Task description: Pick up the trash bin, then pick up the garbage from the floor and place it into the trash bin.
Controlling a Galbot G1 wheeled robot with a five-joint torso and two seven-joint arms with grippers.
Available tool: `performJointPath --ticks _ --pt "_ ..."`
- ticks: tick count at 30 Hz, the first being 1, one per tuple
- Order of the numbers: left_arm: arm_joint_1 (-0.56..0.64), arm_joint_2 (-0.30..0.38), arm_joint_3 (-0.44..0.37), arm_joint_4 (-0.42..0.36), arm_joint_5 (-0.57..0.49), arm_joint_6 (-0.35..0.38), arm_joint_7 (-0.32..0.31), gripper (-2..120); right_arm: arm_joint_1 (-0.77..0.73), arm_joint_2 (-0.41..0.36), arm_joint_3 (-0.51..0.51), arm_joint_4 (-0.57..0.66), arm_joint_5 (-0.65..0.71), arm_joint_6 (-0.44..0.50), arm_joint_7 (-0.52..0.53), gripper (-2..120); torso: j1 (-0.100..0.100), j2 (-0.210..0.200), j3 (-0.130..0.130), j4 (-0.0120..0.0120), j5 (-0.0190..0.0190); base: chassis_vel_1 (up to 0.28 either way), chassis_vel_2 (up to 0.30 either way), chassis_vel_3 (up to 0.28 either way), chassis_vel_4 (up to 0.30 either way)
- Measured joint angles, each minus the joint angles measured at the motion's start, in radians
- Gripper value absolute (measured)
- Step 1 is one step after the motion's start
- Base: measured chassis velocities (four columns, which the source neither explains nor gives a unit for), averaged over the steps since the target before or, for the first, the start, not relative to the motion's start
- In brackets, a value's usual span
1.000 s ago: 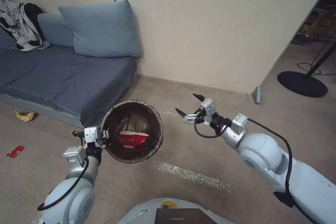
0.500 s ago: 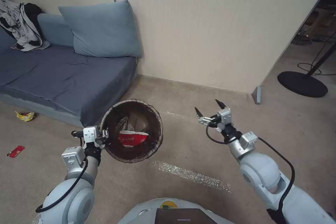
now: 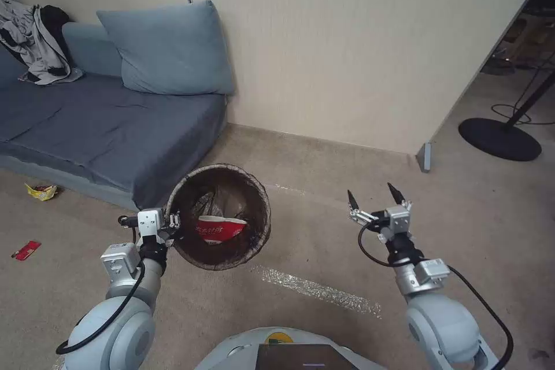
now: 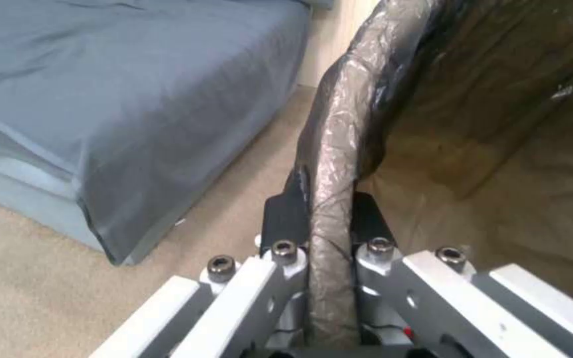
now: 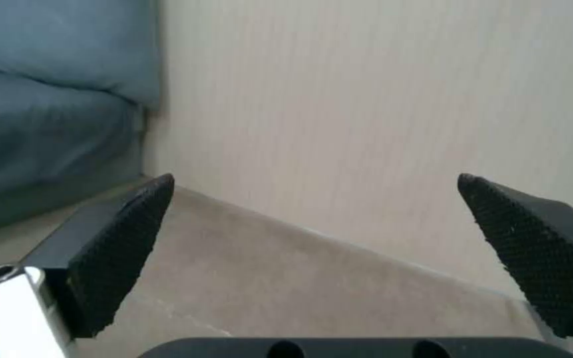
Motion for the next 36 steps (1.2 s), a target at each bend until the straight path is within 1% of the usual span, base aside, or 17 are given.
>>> performJointPath --ticks 3,6,14,16,18,22,29,36 --pt "0.001 0.0 0.0 0.0 0.001 0.0 0.0 0 -0.017 0.022 0.011 0.0 -0.005 0.01 -0.003 100 0.0 0.0 0.0 0.0 0.0 0.0 0.0 0.0 0.0" --pt "0.006 -0.002 0.001 0.0 0.013 0.0 0.01 0 -0.052 0.086 0.034 -0.001 -0.028 0.043 -0.011 100 0.0 0.0 0.0 0.0001 -0.0001 0.0 0.0 0.0 0.0" --pt "0.013 -0.002 0.003 0.003 0.028 0.001 0.017 0 -0.058 0.145 0.042 -0.01 -0.066 0.067 -0.005 100 0.0 0.0 0.0 0.0002 -0.0001 0.0 0.0 0.0 0.0" --pt "0.013 -0.002 0.003 0.003 0.028 0.001 0.017 0 -0.058 0.145 0.042 -0.01 -0.066 0.067 -0.005 100 0.0 0.0 0.0 0.0002 -0.0001 0.0 0.0 0.0 0.0" --pt "0.015 -0.001 0.003 0.003 0.031 0.008 0.029 0 -0.055 0.166 0.043 -0.009 -0.071 0.068 -0.001 100 0.0 0.0 0.0 0.0003 0.0 0.0 0.0 0.0 0.0" --pt "0.016 -0.003 0.003 0.003 0.036 0.012 0.039 0 -0.053 0.17 0.041 -0.005 -0.072 0.067 0.004 100 0.0 0.0 0.0 0.0001 -0.0001 0.0 0.0 0.0 0.0" --pt "0.019 -0.004 0.001 0.001 0.038 0.013 0.039 0 -0.047 0.155 0.041 -0.007 -0.069 0.058 0.009 100 0.0 0.0 0.0 0.0001 0.0 0.0 0.0 0.0 0.0" --pt "0.022 -0.008 0.0 -0.002 0.04 0.011 0.039 0 -0.048 0.15 0.041 -0.007 -0.064 0.055 0.013 100 0.0 0.0 0.0 0.0001 0.0 0.055 0.045 0.05 0.066"
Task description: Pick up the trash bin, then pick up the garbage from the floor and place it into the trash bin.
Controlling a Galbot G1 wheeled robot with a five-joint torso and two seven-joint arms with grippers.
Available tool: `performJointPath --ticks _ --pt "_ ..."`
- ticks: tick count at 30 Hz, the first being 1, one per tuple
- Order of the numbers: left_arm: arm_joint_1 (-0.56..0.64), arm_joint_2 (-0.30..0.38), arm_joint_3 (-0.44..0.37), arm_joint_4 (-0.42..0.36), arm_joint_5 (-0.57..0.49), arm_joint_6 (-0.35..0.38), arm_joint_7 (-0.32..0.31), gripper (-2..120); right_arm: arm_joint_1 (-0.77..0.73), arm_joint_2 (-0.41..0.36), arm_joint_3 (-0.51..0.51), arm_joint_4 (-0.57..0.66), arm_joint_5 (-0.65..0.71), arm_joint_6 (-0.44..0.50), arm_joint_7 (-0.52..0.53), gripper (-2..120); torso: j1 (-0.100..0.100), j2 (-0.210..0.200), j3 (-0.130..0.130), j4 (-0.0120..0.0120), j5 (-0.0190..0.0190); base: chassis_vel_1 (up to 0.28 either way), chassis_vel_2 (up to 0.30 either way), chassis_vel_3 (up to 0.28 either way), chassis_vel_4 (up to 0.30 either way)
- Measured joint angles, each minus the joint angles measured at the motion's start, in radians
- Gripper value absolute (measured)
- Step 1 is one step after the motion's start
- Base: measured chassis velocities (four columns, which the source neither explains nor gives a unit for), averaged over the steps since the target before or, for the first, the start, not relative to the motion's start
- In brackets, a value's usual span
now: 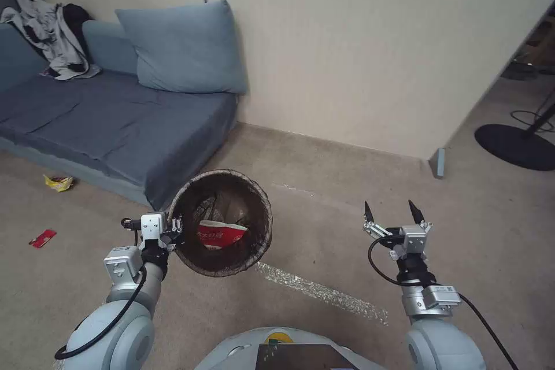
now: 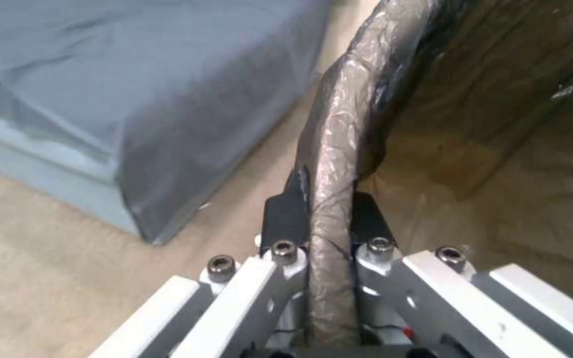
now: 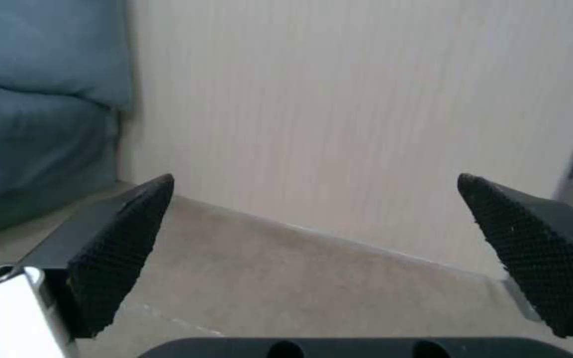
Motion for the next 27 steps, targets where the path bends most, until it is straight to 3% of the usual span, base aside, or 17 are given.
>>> performJointPath --ticks 27 --pt "0.007 -0.01 0.005 -0.004 0.006 -0.021 -0.002 0 0.011 -0.032 -0.003 -0.009 0.02 -0.015 0.012 100 0.0 0.0 0.0 0.0001 0.0 0.112 0.113 0.116 0.112"
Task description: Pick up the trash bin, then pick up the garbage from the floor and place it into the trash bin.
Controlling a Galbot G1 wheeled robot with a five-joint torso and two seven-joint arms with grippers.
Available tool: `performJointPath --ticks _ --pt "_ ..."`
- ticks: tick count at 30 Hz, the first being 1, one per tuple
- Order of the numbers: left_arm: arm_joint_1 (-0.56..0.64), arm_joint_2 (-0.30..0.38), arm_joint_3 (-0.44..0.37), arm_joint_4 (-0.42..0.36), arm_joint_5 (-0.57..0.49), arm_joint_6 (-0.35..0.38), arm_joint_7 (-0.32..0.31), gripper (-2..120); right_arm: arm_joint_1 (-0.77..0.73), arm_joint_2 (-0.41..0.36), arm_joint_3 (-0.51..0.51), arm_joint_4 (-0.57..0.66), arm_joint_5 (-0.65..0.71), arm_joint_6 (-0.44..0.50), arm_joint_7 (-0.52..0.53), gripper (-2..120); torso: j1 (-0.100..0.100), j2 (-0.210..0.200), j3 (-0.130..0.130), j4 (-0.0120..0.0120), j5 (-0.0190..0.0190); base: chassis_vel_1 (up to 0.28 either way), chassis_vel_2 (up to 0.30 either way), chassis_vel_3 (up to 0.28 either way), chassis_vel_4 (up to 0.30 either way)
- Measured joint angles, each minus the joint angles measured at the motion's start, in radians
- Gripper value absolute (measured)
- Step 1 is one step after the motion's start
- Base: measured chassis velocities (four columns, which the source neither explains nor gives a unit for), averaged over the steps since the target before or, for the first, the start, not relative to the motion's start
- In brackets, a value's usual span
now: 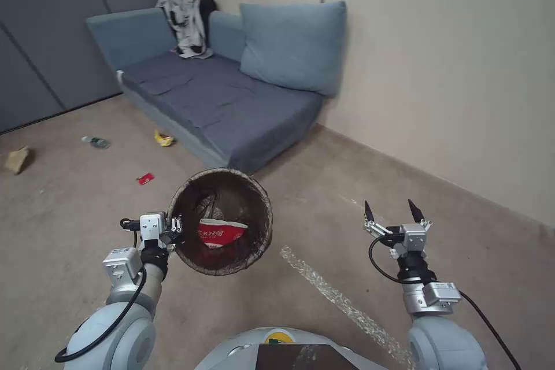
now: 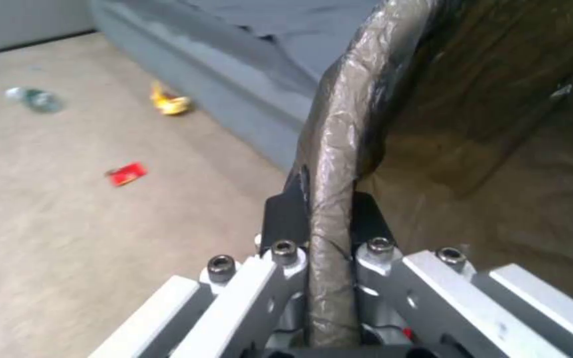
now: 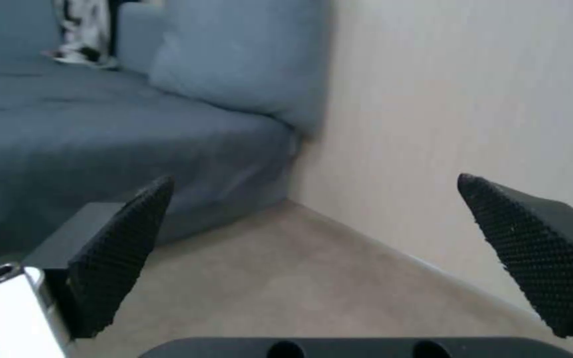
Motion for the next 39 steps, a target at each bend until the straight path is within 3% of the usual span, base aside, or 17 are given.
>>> performJointPath --ticks 32,39 --pt "0.0 -0.002 0.002 0.01 0.003 -0.012 -0.002 0 0.026 -0.02 -0.003 -0.015 0.022 -0.036 0.029 100 0.0 0.0 0.0 0.0002 0.0 0.124 0.123 0.124 0.125" --pt "0.0 -0.004 0.006 0.012 0.009 -0.016 -0.002 0 0.033 -0.024 -0.011 -0.006 0.036 -0.08 0.053 100 0.0 0.0 0.0 0.0 0.0 0.093 0.1 0.107 0.105"
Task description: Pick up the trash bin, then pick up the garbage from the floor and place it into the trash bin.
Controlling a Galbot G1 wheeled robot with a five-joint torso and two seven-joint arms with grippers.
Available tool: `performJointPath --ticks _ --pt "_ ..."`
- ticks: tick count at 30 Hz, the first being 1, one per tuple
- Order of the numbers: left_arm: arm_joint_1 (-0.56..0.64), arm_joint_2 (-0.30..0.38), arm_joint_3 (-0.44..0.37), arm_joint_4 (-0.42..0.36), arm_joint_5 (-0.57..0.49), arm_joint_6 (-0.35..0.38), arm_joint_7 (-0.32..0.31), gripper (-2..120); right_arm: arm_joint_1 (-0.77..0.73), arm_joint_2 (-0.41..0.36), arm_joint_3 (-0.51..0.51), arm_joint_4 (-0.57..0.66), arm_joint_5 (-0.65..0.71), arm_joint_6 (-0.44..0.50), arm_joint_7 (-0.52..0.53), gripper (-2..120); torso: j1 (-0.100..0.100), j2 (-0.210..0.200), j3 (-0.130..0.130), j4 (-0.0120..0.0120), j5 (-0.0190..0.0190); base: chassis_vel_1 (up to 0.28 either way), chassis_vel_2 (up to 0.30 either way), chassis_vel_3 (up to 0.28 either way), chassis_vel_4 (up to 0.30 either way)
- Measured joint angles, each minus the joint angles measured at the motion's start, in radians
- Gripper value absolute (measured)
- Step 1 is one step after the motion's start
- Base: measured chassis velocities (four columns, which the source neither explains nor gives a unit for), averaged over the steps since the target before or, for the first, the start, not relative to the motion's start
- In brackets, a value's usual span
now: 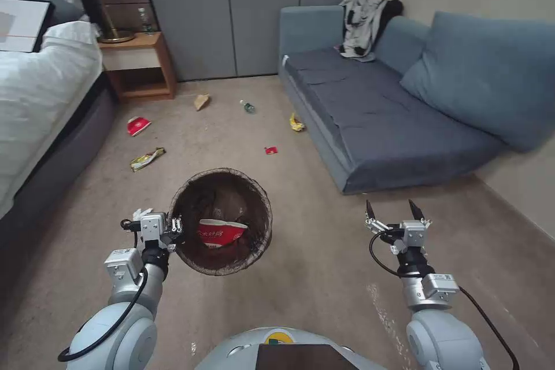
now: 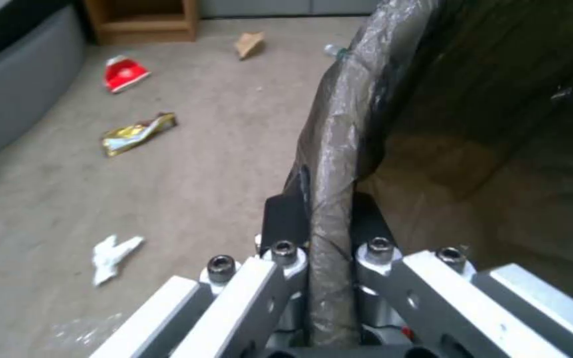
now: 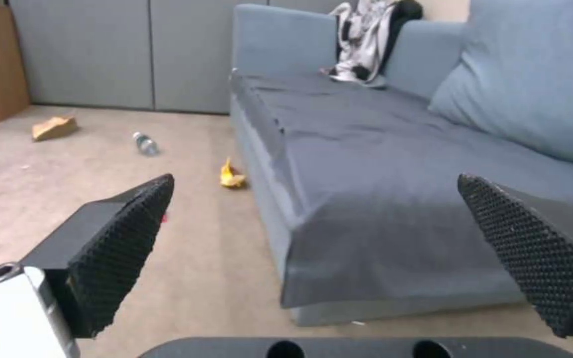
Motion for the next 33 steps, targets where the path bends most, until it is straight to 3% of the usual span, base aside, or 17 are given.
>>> performJointPath --ticks 7,33 --pt "0.0 0.0 0.004 0.012 0.017 -0.031 -0.007 0 0.013 -0.007 -0.004 -0.007 0.0 -0.007 0.03 100 0.0 0.0 0.0 -0.0004 0.0 0.03 0.023 0.038 0.043" --pt "-0.001 -0.003 0.002 0.012 0.016 -0.033 -0.015 0 0.013 -0.005 0.001 -0.013 -0.015 -0.022 0.038 100 0.0 0.0 0.0 0.0 0.0 0.0 0.0 0.0 0.0"
